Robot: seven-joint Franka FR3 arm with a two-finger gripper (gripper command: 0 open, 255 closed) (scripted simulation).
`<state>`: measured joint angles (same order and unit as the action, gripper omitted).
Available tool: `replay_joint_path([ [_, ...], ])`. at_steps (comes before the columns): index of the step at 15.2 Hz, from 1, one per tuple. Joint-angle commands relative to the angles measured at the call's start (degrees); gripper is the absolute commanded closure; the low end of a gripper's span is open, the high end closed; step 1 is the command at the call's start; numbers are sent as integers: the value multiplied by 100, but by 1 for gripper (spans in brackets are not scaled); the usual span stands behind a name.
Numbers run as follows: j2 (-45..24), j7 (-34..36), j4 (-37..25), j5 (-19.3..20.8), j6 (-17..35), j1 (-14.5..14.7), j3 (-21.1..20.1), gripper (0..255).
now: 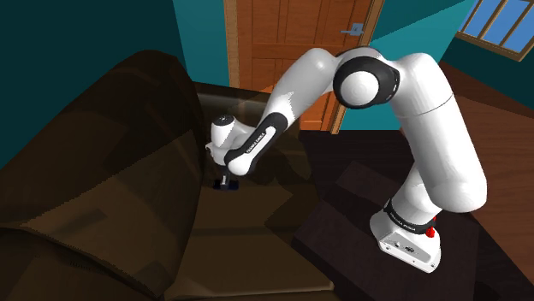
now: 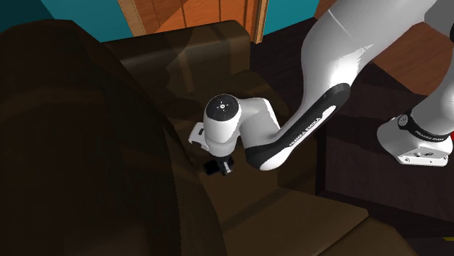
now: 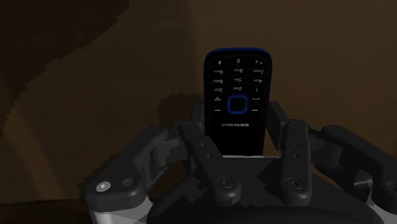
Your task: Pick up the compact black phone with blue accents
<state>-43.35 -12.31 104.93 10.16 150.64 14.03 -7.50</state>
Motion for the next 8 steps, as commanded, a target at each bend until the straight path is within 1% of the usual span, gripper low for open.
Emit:
replay_joint_path([
  [1, 150, -6, 80, -17, -73, -16, -23, 255],
  [8, 602, -57, 213, -93, -392, -80, -108, 255],
])
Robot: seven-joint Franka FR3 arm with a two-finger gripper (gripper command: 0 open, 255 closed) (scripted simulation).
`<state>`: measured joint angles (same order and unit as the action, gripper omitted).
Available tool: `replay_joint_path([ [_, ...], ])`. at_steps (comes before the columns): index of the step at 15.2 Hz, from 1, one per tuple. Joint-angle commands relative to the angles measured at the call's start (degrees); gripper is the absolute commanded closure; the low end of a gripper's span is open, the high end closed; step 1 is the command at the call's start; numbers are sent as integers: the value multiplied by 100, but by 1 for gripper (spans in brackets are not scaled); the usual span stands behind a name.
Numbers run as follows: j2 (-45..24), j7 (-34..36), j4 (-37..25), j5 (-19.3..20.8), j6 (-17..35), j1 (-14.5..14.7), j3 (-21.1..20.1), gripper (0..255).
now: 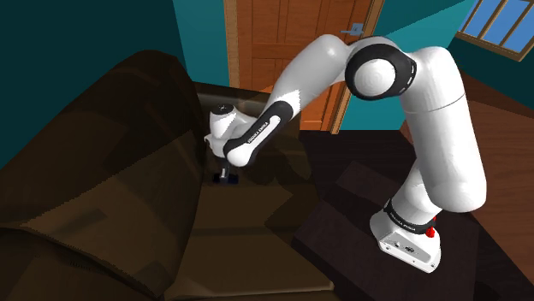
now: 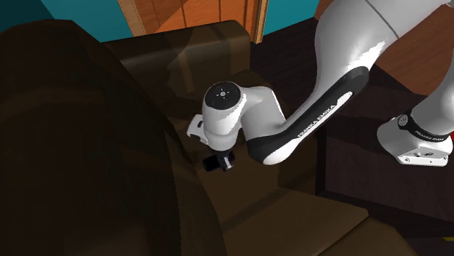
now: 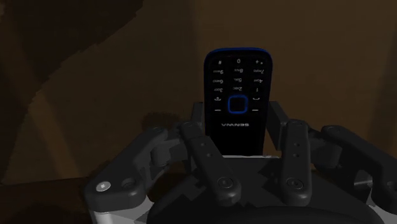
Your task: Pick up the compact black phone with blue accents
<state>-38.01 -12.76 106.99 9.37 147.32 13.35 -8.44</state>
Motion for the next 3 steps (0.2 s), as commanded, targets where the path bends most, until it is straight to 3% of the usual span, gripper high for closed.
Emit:
replay_joint_path([
  [1, 129, -19, 22, -25, -109, -20, -26, 255],
  [3, 139, -20, 24, -27, -116, -21, -27, 255],
])
